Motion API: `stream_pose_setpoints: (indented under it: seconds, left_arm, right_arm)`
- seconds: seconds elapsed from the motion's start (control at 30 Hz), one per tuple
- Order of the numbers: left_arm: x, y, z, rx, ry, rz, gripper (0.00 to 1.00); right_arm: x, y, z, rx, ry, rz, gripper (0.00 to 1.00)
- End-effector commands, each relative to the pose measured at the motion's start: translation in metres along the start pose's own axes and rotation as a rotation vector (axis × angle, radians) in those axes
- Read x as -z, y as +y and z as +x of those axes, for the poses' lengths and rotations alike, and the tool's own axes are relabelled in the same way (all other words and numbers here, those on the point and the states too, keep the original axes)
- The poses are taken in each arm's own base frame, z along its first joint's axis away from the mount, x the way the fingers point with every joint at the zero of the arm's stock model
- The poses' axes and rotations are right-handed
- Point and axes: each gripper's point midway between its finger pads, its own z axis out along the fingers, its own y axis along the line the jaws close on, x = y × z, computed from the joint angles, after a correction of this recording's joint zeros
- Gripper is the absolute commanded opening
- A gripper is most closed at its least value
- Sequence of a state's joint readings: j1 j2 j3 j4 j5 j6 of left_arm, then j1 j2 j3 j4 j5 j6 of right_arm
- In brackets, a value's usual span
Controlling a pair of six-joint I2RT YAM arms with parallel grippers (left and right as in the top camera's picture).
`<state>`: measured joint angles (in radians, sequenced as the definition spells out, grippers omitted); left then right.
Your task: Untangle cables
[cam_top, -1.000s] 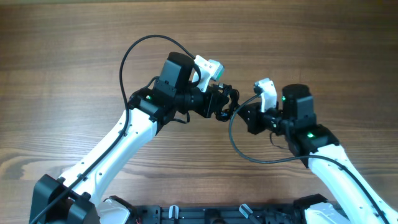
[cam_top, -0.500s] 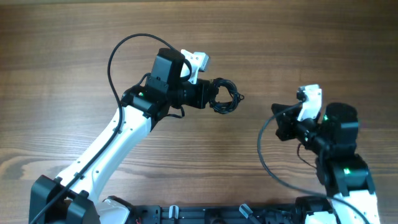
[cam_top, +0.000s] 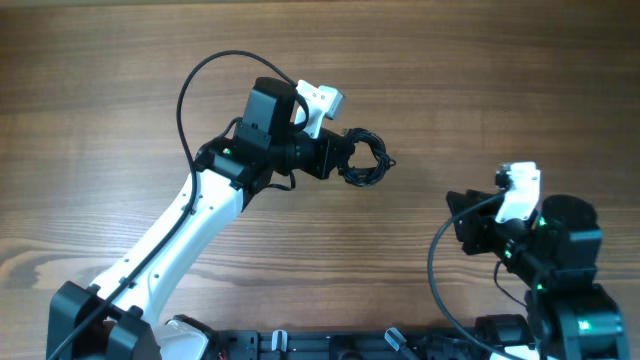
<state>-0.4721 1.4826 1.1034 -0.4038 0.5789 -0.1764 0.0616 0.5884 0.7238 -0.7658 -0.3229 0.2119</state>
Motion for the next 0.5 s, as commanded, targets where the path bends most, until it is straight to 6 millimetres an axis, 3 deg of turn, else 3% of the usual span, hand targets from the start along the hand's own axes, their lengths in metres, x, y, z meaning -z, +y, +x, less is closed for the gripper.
stream_pose_setpoints:
  seconds: [0.0,0.1,0.2,0.33,0.4,0.43,0.47]
  left_arm:
    - [0.006,-0.012,-0.005,-0.036,-0.012,0.036,0.04]
    - [0.006,-0.011,-0.003,-0.031,-0.005,0.034,0.04]
    - [0.008,-0.012,-0.003,-0.030,-0.006,0.035,0.04]
    - [0.011,-0.016,-0.005,-0.031,-0.017,0.039,0.04]
    - [0.011,-0.025,-0.002,-0.026,-0.003,0.090,0.04]
    - [0.012,-0.029,-0.001,-0.028,0.003,0.119,0.04]
    - [0.012,-0.031,-0.001,-0.036,0.005,0.128,0.04]
  right_arm:
    - [0.028,0.001,-0.018,0.005,-0.032,0.064,0.55]
    - [0.046,-0.005,-0.008,-0.004,0.022,0.132,0.52]
    - [0.074,0.003,-0.001,0.013,0.006,0.127,0.50]
    - [0.114,0.047,-0.004,-0.083,-0.212,-0.106,0.54]
    - [0.109,0.046,-0.005,-0.064,-0.264,-0.127,0.64]
    - [0.097,0.044,-0.002,-0.090,-0.249,-0.141,0.74]
    - [0.082,0.045,0.003,-0.090,-0.227,-0.179,0.76]
